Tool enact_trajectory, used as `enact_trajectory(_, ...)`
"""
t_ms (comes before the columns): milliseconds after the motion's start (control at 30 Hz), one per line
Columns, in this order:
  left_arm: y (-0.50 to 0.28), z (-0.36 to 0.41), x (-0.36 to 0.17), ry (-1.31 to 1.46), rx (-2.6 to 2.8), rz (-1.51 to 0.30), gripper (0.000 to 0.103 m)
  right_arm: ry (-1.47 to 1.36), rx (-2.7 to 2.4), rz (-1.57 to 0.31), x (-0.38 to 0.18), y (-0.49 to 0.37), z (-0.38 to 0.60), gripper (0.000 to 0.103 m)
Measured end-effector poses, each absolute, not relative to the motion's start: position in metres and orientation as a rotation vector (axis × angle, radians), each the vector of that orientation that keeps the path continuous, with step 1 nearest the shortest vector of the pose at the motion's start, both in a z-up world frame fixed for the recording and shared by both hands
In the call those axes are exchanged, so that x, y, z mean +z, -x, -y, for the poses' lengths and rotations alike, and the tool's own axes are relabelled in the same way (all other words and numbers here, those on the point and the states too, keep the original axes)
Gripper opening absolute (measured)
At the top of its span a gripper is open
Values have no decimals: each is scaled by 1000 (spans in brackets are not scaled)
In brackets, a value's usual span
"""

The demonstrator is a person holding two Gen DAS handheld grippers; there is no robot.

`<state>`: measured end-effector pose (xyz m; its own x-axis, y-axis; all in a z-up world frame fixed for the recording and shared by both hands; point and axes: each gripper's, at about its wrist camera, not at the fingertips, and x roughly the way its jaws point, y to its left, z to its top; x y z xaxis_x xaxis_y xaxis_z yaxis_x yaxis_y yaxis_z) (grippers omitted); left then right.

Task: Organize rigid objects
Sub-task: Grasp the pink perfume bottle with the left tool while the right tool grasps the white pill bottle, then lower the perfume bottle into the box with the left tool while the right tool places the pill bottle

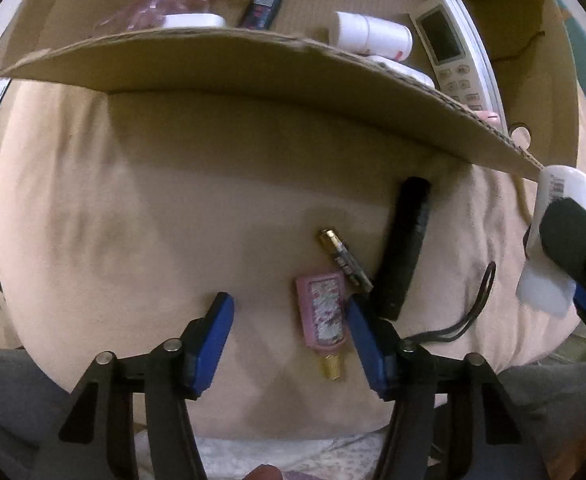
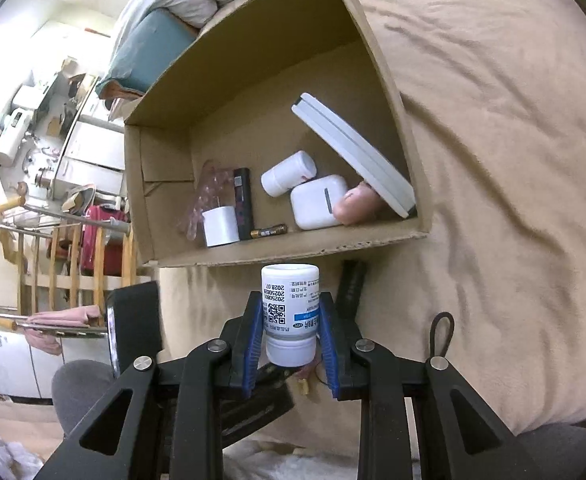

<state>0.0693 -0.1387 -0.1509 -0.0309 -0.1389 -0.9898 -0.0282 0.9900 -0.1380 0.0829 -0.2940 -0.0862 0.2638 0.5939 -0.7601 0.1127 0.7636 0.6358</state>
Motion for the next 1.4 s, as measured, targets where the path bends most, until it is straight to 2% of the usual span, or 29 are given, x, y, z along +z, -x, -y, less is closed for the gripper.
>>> enact_trajectory(67,-72,143,-155,107,-80,-1620,54,-660,364,-1275,-85,-83,293,29)
enact_trajectory(100,-73,144,-156,95,-75,-1623,50,-659,367,-1267,-84,-84,292,28)
enact_trajectory(167,-71,147,-157,66,-81,-1624,36,-656,370,-1253,-81,-85,293,28)
enact_trajectory(200,-69,148,-157,61,-88,-1623,23,-654,370,-1251,-81,-85,292,28)
enact_trajectory(1000,-62,26,-139,9,26,-1585,23,-488,369,-1306,-91,-84,266,28)
enact_trajectory(1067,-73,35,-135,10,34,-1563,23,-491,365,-1303,-90,-83,267,28)
enact_trajectory(1400,-52,8,-62,60,62,-1351,23,-459,392,-1228,-68,-66,267,28)
